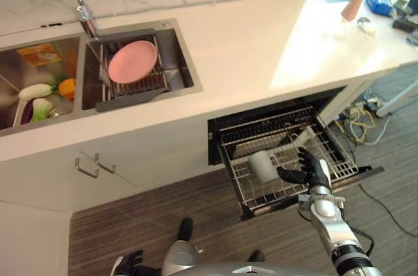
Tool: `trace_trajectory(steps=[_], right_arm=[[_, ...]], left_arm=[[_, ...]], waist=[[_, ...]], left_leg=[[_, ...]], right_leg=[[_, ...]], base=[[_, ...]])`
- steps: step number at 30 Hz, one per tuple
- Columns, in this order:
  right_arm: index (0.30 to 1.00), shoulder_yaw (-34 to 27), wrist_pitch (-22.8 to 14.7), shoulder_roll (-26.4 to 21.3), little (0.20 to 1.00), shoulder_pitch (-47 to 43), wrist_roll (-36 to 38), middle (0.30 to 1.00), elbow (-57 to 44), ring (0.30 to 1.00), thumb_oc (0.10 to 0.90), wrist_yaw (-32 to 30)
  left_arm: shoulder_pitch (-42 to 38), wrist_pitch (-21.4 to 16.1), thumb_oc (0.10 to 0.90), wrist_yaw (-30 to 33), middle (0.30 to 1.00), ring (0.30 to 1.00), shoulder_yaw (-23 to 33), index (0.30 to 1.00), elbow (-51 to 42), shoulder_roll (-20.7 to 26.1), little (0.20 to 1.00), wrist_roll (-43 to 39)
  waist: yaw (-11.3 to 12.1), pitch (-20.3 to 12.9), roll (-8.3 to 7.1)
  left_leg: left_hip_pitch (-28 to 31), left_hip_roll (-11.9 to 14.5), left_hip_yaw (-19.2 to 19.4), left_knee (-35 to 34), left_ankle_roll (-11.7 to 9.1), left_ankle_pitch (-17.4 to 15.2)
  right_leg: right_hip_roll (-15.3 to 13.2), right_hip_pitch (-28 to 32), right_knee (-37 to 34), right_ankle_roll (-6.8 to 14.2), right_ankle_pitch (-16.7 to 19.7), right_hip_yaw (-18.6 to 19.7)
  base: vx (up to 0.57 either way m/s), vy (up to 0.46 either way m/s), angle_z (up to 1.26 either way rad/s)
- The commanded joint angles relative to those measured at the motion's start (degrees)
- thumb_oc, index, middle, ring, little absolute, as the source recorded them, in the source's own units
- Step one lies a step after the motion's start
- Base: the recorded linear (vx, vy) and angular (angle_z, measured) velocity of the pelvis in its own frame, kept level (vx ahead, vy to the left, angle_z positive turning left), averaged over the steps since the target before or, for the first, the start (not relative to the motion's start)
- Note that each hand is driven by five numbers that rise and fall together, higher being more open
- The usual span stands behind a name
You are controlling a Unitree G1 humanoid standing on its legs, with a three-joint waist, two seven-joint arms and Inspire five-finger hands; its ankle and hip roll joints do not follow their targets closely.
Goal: Place the dishes in the dishwasher.
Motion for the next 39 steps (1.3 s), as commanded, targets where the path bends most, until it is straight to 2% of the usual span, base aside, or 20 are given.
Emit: trace_trajectory(steps=[1,3,4,5,7,8,10,11,12,14,16,17,21,22,23,24,27,32,34,39], right_arm=[[0.9,-3.88,-6.01,-4.59,0.9,-2.57,1.83,0.9,-11.58,0.9,0.8,0.36],[0.9,-4.24,-6.02,-5.38,0.9,-1.95,1.39,0.9,-13.28,0.9,0.8,0.69],[0.9,-6.02,-6.01,-6.32,0.9,-1.34,0.5,0.9,-17.04,0.9,0.8,0.78],[0.9,-6.71,-6.26,-6.36,0.9,-1.18,0.66,0.9,-18.22,0.9,0.8,0.99],[0.9,-7.54,-6.28,-6.31,0.9,-0.77,0.95,0.9,-19.57,0.9,0.8,1.01],[0.9,-9.25,-6.44,-6.3,0.9,0.25,1.29,0.9,-22.09,0.9,0.8,1.16],[0.9,-11.95,-6.52,-5.15,0.9,2.79,3.12,0.9,-25.07,0.9,0.8,1.64],[0.9,-12.05,-6.46,-5.12,0.9,2.95,3.14,0.9,-25.2,0.9,0.8,1.67],[0.9,-13.53,-5.55,-3.05,0.9,4.38,3.78,0.9,-25.75,0.9,0.8,1.96],[0.9,-13.49,-5.73,-1.16,0.9,3.43,3.49,0.9,-26.45,0.9,0.8,0.9],[0.9,-12.95,-6.15,-0.3,0.9,2.24,4.04,0.9,-25.43,0.9,0.8,0.26],[0.9,-12.18,-6.61,1.14,0.9,1.25,5.31,0.9,-25.36,0.9,0.8,-0.14],[0.9,-13.9,-8.7,2.33,0.9,0.59,8.85,0.9,-25.67,0.9,0.8,-1.03],[0.9,-13.9,-8.72,2.31,0.9,0.59,8.87,0.9,-25.65,0.9,0.8,-1.02],[0.9,-14.8,-9.71,2.19,0.9,0.13,10.81,0.9,-25.49,0.9,0.8,-1.55],[0.9,-14.8,-9.73,2.17,0.9,0.13,10.83,0.9,-25.48,0.9,0.8,-1.55],[0.9,-15.6,-11.96,1.44,0.9,-0.92,11.63,0.9,-29.01,0.9,0.8,-1.09],[0.9,-15.28,-13.1,1.5,0.9,-0.05,11.46,0.9,-34.29,0.9,0.8,1.32],[0.9,-15.03,-13.81,1.32,0.9,0.58,11.34,0.9,-35.69,0.9,0.8,2.15],[0.9,-11.14,-13.97,-0.16,0.9,0.26,13.09,0.9,-39.34,0.9,0.8,5.62]], left_arm=[[-2.07,0.74,0.8,1.78,0.9,0.9,-2.06,0.9,5.76,0.19,0.9,1.16],[-1.84,1.13,0.8,1.7,0.9,0.9,-2.22,0.9,5.92,-0.3,0.9,2.15],[-1.29,1.72,0.8,1.55,0.9,0.9,-2.43,0.9,7.81,-1.15,0.9,4.86],[-1.15,1.95,0.8,1.44,0.9,0.9,-2.31,0.9,8.82,-1.22,0.9,5.62],[-1.07,2.17,0.8,1.33,0.9,0.9,-2.01,0.9,9.49,-1.39,0.9,6.48],[-1.65,2.55,0.8,1.5,0.9,0.9,-1.89,0.9,9.82,-1.2,0.9,7.55],[-2.53,2.48,0.8,0.98,0.9,0.9,-2.67,0.9,9.91,-1.82,0.9,8.22],[-2.51,2.46,0.8,0.98,0.9,0.9,-2.76,0.9,9.93,-1.8,0.9,8.21],[-2.64,2.56,0.8,1.17,0.9,0.9,-2.94,0.9,7.91,-1.15,0.9,8.78],[-2.22,2.64,0.8,1.04,0.9,0.9,-2.77,0.9,6.92,-1.02,0.9,7.87],[-2.18,2.52,0.8,0.99,0.9,0.9,-2.61,0.9,7.0,-1.03,0.9,7.04],[-1.26,3.09,0.8,0.61,0.9,0.9,-1.85,0.9,7.13,-1.11,0.9,6.26],[-0.35,4.33,0.8,0.6,0.9,0.9,-0.21,0.9,11.05,-1.75,0.9,5.76],[-0.37,4.31,0.8,0.61,0.9,0.9,-0.21,0.9,11.08,-1.76,0.9,5.76],[-0.18,4.33,0.8,1.09,0.9,0.9,0.57,0.9,11.69,-2.28,0.9,5.6],[-0.18,4.33,0.8,1.1,0.9,0.9,0.58,0.9,11.7,-2.3,0.9,5.61],[-0.44,3.74,0.8,0.86,0.9,0.9,0.26,0.9,11.49,-3.59,0.9,5.77],[-2.48,2.84,0.8,-0.78,0.9,0.9,-2.35,0.9,8.92,-2.93,0.9,6.87],[-2.07,2.53,0.8,-0.84,0.9,0.9,-2.62,0.9,7.64,-2.93,0.9,6.81],[-1.25,2.31,0.8,-1.31,0.9,0.9,-3.22,0.9,5.91,-2.97,0.9,5.12]], waist=[[-1.36,0.22,0.49],[-2.5,-0.24,0.92],[-5.49,-1.11,2.06],[-6.76,-1.65,2.47],[-7.92,-2.24,3.1],[-9.88,-3.28,3.84],[-11.17,-4.35,4.14],[-11.16,-4.39,4.06],[-11.58,-4.46,2.43],[-11.3,-3.12,1.32],[-10.79,-2.5,0.92],[-10.12,-2.03,1.59],[-9.51,-2.17,1.55],[-9.5,-2.13,1.65],[-9.74,-2.12,1.29],[-9.61,-2.09,1.34],[-10.03,-1.82,0.73],[-11.81,-1.24,-0.53],[-11.8,-2.44,-0.95],[-11.56,-4.42,-0.58]], left_leg=[[-0.95,4.31,0.69,3.88,-4.09,-1.58],[0.54,6.04,3.3,4.15,-3.7,-2.15],[4.12,9.65,8.27,5.3,-3.4,-1.87],[5.71,11.16,9.86,5.58,-3.76,-1.38],[7.62,12.61,11.09,5.5,-4.11,-0.97],[9.08,14.36,11.76,4.85,-4.87,-0.52],[10.37,12.87,13.41,3.17,-4.49,-6.3],[10.3,12.74,13.33,3.32,-4.42,-6.4],[10.44,8.12,12.64,3.66,-2.67,-11.21],[11.23,4.57,13.35,5.15,-0.46,-13.63],[11.3,3.18,14.77,5.9,0.93,-14.15],[12.43,1.56,16.67,5.63,3.09,-14.81],[13.18,-2.25,17.0,5.63,6.5,-15.45],[13.24,-2.1,17.0,5.66,6.43,-15.51],[13.43,-3.59,15.95,6.09,7.44,-15.96],[13.49,-3.52,16.1,6.12,7.42,-16.04],[15.07,-5.09,14.93,5.42,8.22,-17.06],[16.47,-5.83,11.95,4.93,7.9,-17.8],[17.08,-5.64,11.26,5.14,7.42,-18.54],[17.33,-1.93,10.73,10.25,4.92,-19.88]], right_leg=[[-5.79,-1.44,4.06,2.08,-7.5,3.17],[-6.83,-2.13,4.59,2.35,-6.99,3.01],[-9.24,-3.76,5.44,3.34,-5.29,4.12],[-10.37,-4.33,5.86,3.82,-4.59,4.52],[-11.8,-5.44,6.79,4.54,-3.81,5.27],[-14.8,-7.15,8.38,5.89,-2.26,5.65],[-18.24,-7.4,9.54,7.97,-0.54,5.57],[-18.38,-7.33,9.5,8.02,-0.5,5.52],[-22.68,-8.56,11.23,8.71,5.26,7.45],[-25.25,-10.96,14.98,8.6,10.88,10.46],[-25.98,-13.44,16.76,8.5,11.64,10.6],[-24.08,-14.81,20.75,7.38,7.51,8.48],[-16.35,-14.32,21.57,5.38,1.54,6.0],[-16.21,-14.23,21.56,5.3,1.45,5.94],[-11.57,-14.89,19.62,4.14,-0.36,9.05],[-11.46,-14.9,19.61,4.11,-0.37,9.18],[-6.85,-17.68,14.76,4.05,0.98,14.16],[-4.85,-18.19,11.76,4.96,1.67,19.82],[-4.85,-15.85,10.24,4.44,1.92,19.1],[-2.65,-12.79,10.5,2.54,-1.32,17.3]], base=[[-0.21,0.22,0.23],[-0.15,0.29,0.1],[-0.14,0.461,0.07],[-0.17,0.645,0.15],[-0.08,0.443,0.14],[-0.1,0.504,0.01],[-0.09,0.511,0.26],[-0.07,0.474,0.67],[-0.07,0.445,0.65],[-0.11,0.452,0.34],[-0.17,0.422,-0.15],[-0.23,0.626,-0.46],[-0.08,0.352,-0.48],[0.04,0.184,-0.2],[0.04,0.105,0.04],[0.06,0.138,0.16],[0.11,0.039,0.04],[0.13,-0.029,0.06],[0.25,-0.132,0.46],[0.2,-0.147,0.4]])
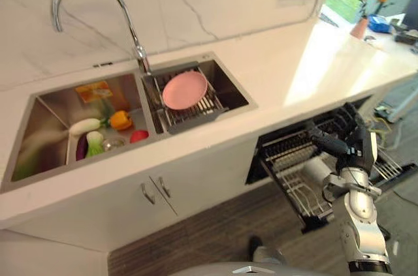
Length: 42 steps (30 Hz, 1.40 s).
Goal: Place the dishes in the dishwasher.
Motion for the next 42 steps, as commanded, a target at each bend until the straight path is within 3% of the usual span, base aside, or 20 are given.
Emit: trace_trajectory(steps=[1,2,3,4,5,7,8,9,12,16,22,26,30,33,42], right_arm=[[0.9,-0.43,-6.88,-2.98,0.9,-6.66,0.56,0.9,-8.99,0.9,0.8,3.95],[0.9,1.16,-6.39,-4.53,0.9,-7.3,-0.22,0.9,-9.65,0.9,0.8,4.42],[0.9,1.15,-6.4,-4.5,0.9,-7.39,-0.22,0.9,-9.61,0.9,0.8,4.42],[0.9,2.01,-5.96,-5.53,0.9,-7.59,-0.55,0.9,-9.51,0.9,0.8,4.8],[0.9,3.0,-5.14,-7.26,0.9,-8.48,-1.34,0.9,-8.68,0.9,0.8,5.39],[0.9,3.01,-5.14,-7.26,0.9,-8.49,-1.34,0.9,-8.67,0.9,0.8,5.39],[0.9,3.03,-5.09,-8.23,0.9,-8.73,-1.44,0.9,-8.06,0.9,0.8,5.76],[0.9,2.78,-5.07,-8.68,0.9,-8.75,-3.52,0.9,-6.75,0.9,0.8,4.52],[0.9,3.46,-4.43,-8.65,0.9,-9.04,-4.58,0.9,-5.4,0.9,0.8,5.82],[0.9,3.0,-3.35,-8.07,0.9,-8.78,-7.87,0.9,-2.96,0.9,0.8,5.46],[0.9,3.86,-3.05,-9.59,0.9,-12.28,-13.49,0.9,-0.12,0.9,0.8,5.01],[0.9,5.12,-3.52,-13.49,0.9,-15.51,-20.55,0.9,0.51,0.9,0.8,4.41],[0.9,6.77,-3.37,-16.92,0.9,-17.35,-26.18,0.9,0.82,0.9,0.8,4.25],[0.9,8.55,-3.33,-22.8,0.9,-19.12,-33.11,0.9,1.33,0.9,0.8,4.27],[0.9,14.38,-3.34,-29.62,0.9,-23.51,-35.26,0.9,4.12,0.9,0.8,6.31]], left_arm=[[-3.51,-2.13,0.8,-0.46,0.9,0.9,-0.61,0.9,-2.82,1.31,0.9,-1.52],[-3.56,-2.27,0.8,0.34,0.9,0.9,-0.12,0.9,-3.07,1.89,0.9,-2.19],[-3.63,-2.27,0.8,0.35,0.9,0.9,-0.09,0.9,-3.06,1.93,0.9,-2.19],[-3.97,-2.46,0.8,1.27,0.9,0.9,0.44,0.9,-2.94,2.23,0.9,-2.87],[-4.66,-2.42,0.8,2.25,0.9,0.9,0.89,0.9,-2.72,2.5,0.9,-3.28],[-4.66,-2.42,0.8,2.26,0.9,0.9,0.9,0.9,-2.72,2.5,0.9,-3.27],[-4.99,-2.35,0.8,2.59,0.9,0.9,0.93,0.9,-1.51,2.24,0.9,-2.68],[-4.83,-2.05,0.8,2.31,0.9,0.9,0.18,0.9,-1.15,2.4,0.9,-0.96],[-4.13,-1.73,0.8,3.5,0.9,0.9,0.93,0.9,2.18,1.64,0.9,-0.04],[-3.32,-0.97,0.8,2.02,0.9,0.9,1.6,0.9,4.09,1.45,0.9,1.07],[-3.07,-0.81,0.8,1.31,0.9,0.9,1.86,0.9,4.7,2.41,0.9,2.29],[-3.56,-1.14,0.8,0.67,0.9,0.9,1.67,0.9,4.44,2.69,0.9,3.18],[-3.8,-1.39,0.8,0.29,0.9,0.9,1.5,0.9,4.18,2.45,0.9,3.11],[-3.87,-1.83,0.8,-0.35,0.9,0.9,1.03,0.9,3.81,2.5,0.9,3.09],[-3.88,-1.96,0.8,-1.64,0.9,0.9,-1.04,0.9,3.38,3.13,0.9,2.98]], waist=[[1.43,0.34,-1.79],[2.49,1.55,-2.22],[2.24,1.39,-2.49],[2.82,2.62,-3.13],[3.39,3.25,-3.94],[3.39,3.25,-3.97],[3.95,3.01,-4.77],[4.68,2.72,-4.04],[4.79,1.26,-2.21],[5.19,-0.61,-1.93],[6.61,-1.2,-1.98],[7.35,-1.59,-2.64],[7.73,-1.94,-2.99],[8.17,-2.16,-3.6],[8.6,-2.14,-4.02]], left_leg=[[-0.94,-3.61,-1.98,12.74,2.99,-6.82],[-6.11,-2.99,-3.61,24.54,1.75,-3.35],[-6.65,-3.31,-3.86,24.67,1.8,-3.05],[-10.41,-3.73,-4.93,30.97,1.3,-0.5],[-13.45,-2.4,-2.69,30.45,1.51,0.59],[-13.41,-2.44,-2.67,30.38,1.51,0.63],[-14.81,0.9,0.67,23.24,1.4,0.29],[-15.31,2.14,1.64,15.63,1.04,1.82],[-11.47,1.28,0.87,5.87,0.25,3.08],[-7.9,-1.4,2.08,0.92,1.2,2.96],[-5.69,-3.52,3.27,-2.19,2.48,2.97],[-4.68,-3.81,3.67,-2.88,2.83,2.57],[-4.09,-3.61,3.71,-3.24,2.75,2.42],[-3.76,-2.73,3.7,-3.34,2.35,2.61],[-4.17,-0.38,2.46,-3.47,0.83,3.79]], right_leg=[[-1.47,-0.88,-1.37,0.64,-0.95,-1.42],[-0.55,1.52,-1.61,-1.01,-2.67,-1.14],[-0.87,1.27,-1.74,-1.02,-2.41,-1.33],[-0.86,2.47,-2.07,-2.01,-2.95,-1.4],[-1.16,4.2,-2.78,-2.47,-4.25,-2.65],[-1.2,4.2,-2.79,-2.47,-4.25,-2.64],[-2.45,5.99,-4.17,-1.38,-4.68,-4.08],[-2.79,6.33,-4.96,-0.32,-4.58,-4.81],[-2.96,6.83,-4.59,0.74,-4.36,-4.63],[-5.27,6.97,-4.71,1.94,-2.66,-4.79],[-7.46,6.92,-4.89,3.12,-1.49,-5.08],[-7.82,7.47,-5.75,3.6,-1.07,-5.44],[-7.48,7.88,-6.61,3.67,-0.96,-5.7],[-6.69,8.63,-6.92,3.45,-1.53,-6.14],[-4.47,9.47,-6.97,2.5,-3.19,-7.58]], base=[[0.17,-0.235,0.25],[0.1,-0.178,0.33],[0.03,-0.15,0.44],[0.01,-0.063,0.28],[0.02,-0.062,0.15],[0.06,0.028,0.05],[0.15,0.18,0.41],[0.21,0.246,0.7],[0.12,0.207,0.42],[0.08,0.202,-0.12],[0.04,0.128,-0.03],[0.06,0.033,-0.09],[0.05,-0.021,-0.12],[0.06,-0.058,-0.05],[0.02,-0.063,0.06]])
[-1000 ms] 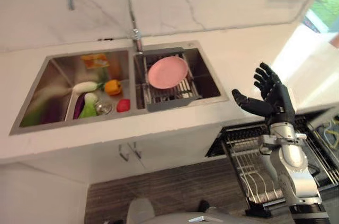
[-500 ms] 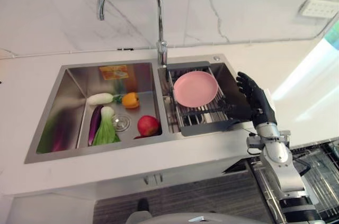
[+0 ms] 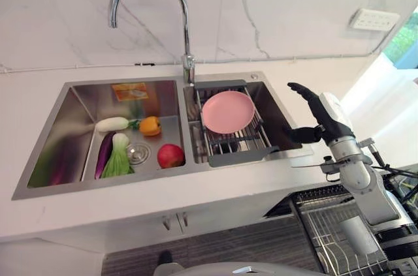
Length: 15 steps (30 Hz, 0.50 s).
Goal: Place the dishes in the dishwasher.
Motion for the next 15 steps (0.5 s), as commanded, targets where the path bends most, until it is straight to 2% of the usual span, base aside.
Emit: trace_trajectory(steps=[1,3,5,8,9,12,15], right_arm=[[0.9,0.27,-5.16,-5.77,0.9,-11.75,-1.55,0.9,-1.96,0.9,0.8,-0.72],[0.9,1.47,-5.23,-6.52,0.9,-12.59,-1.85,0.9,-1.44,0.9,0.8,-0.44],[0.9,6.49,-5.59,-8.32,0.9,-16.41,-2.78,0.9,0.61,0.9,0.8,0.43],[0.9,7.78,-5.58,-8.68,0.9,-17.45,-3.08,0.9,1.35,0.9,0.8,0.52],[0.9,10.94,-5.74,-9.62,0.9,-20.43,-3.66,0.9,2.83,0.9,0.8,0.56],[0.9,15.62,-5.35,-9.97,0.9,-24.51,-4.51,0.9,4.97,0.9,0.8,0.62],[0.9,17.83,-5.25,-10.0,0.9,-26.61,-4.72,0.9,6.1,0.9,0.8,0.74]], left_arm=[[-2.71,-0.79,0.8,-0.25,0.9,0.9,-3.33,0.9,2.24,0.46,0.9,0.91],[-2.46,-0.8,0.8,-0.31,0.9,0.9,-3.39,0.9,2.42,0.45,0.9,0.82],[-1.85,-0.86,0.8,-0.43,0.9,0.9,-3.69,0.9,3.27,0.44,0.9,0.82],[-1.73,-0.9,0.8,-0.41,0.9,0.9,-3.78,0.9,3.43,0.46,0.9,0.76],[-1.51,-0.94,0.8,-0.35,0.9,0.9,-3.87,0.9,3.7,0.38,0.9,0.5],[-1.35,-1.1,0.8,-0.08,0.9,0.9,-4.28,0.9,4.03,0.38,0.9,0.07],[-1.44,-1.2,0.8,0.11,0.9,0.9,-4.35,0.9,4.08,0.37,0.9,-0.29]], waist=[[2.55,-0.53,3.28],[2.7,-0.58,3.3],[3.36,-0.66,3.46],[3.52,-0.7,3.53],[3.72,-0.67,3.69],[4.35,-0.8,3.77],[4.48,-0.76,3.82]], left_leg=[[5.03,0.23,-1.11,1.27,1.86,-8.96],[4.9,0.42,-1.21,1.27,1.69,-8.86],[4.76,0.98,-1.45,1.22,1.14,-8.52],[4.76,1.1,-1.46,1.21,1.02,-8.43],[4.63,1.37,-1.44,1.16,0.77,-8.18],[4.38,1.68,-1.41,0.99,0.36,-7.87],[4.1,1.82,-1.52,0.98,0.2,-7.67]], right_leg=[[-1.5,-3.07,4.44,0.18,-4.07,-0.64],[-1.31,-2.85,4.02,0.15,-4.0,-0.91],[-0.58,-2.23,2.64,0.05,-3.84,-1.38],[-0.44,-2.07,2.37,-0.01,-3.79,-1.49],[-0.14,-1.93,1.74,-0.05,-3.63,-1.66],[0.16,-1.77,1.12,-0.08,-3.7,-1.82],[0.29,-1.91,1.01,-0.12,-3.66,-1.79]], base=[[0.02,-0.076,0.23],[0.02,-0.052,0.13],[0.01,-0.061,0.07],[0.0,-0.012,0.01],[0.02,-0.047,0.05],[0.01,-0.026,0.03],[0.0,0.0,0.0]])
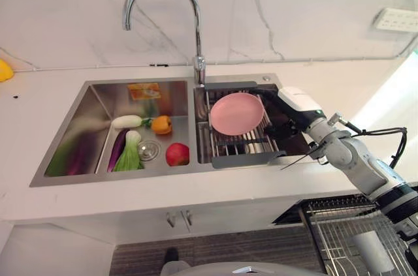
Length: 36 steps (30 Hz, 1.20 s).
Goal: Place the dishes in the dishwasher.
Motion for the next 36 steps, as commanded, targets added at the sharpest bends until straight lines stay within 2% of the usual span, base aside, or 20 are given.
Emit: trace_trajectory(steps=[1,7,18,36], right_arm=[[0.9,-1.77,-2.64,-1.7,0.9,-8.85,-0.71,0.9,-0.87,0.9,0.8,-2.97],[0.9,0.45,-2.37,-2.45,0.9,-10.53,-1.6,0.9,0.44,0.9,0.8,-3.13],[0.9,-4.9,-1.86,-2.17,0.9,-4.89,-3.2,0.9,-2.43,0.9,0.8,-4.95],[0.9,-3.48,-1.44,-1.82,0.9,-2.76,-4.53,0.9,-0.61,0.9,0.8,-3.11]], left_arm=[[-4.04,-0.99,0.8,0.52,0.9,0.9,-4.16,0.9,3.4,1.45,0.9,-0.24],[-3.7,-1.22,0.8,0.73,0.9,0.9,-4.54,0.9,3.21,1.22,0.9,-0.74],[-3.9,-0.89,0.8,0.92,0.9,0.9,-3.71,0.9,3.5,1.24,0.9,-0.23],[-4.44,-0.91,0.8,0.64,0.9,0.9,-4.59,0.9,2.86,1.59,0.9,0.64]], waist=[[2.03,0.22,-0.11],[2.11,0.33,0.09],[1.36,0.39,0.45],[1.26,0.19,0.24]], left_leg=[[4.77,-0.29,0.35,0.89,1.49,-8.53],[4.38,-0.12,-0.01,0.71,1.29,-8.33],[5.15,-0.61,0.06,0.69,1.57,-9.01],[5.64,-1.17,-0.03,0.64,1.96,-9.76]], right_leg=[[-2.34,-1.95,0.99,1.13,-3.25,-0.17],[-2.21,-2.0,0.92,1.15,-3.45,-0.42],[-2.49,-1.35,0.92,1.22,-3.41,-0.63],[-2.89,-1.2,0.92,1.35,-3.41,-0.54]], base=[[0.01,-0.037,0.01],[0.0,0.0,0.0],[0.0,0.0,0.0],[0.0,0.0,0.0]])
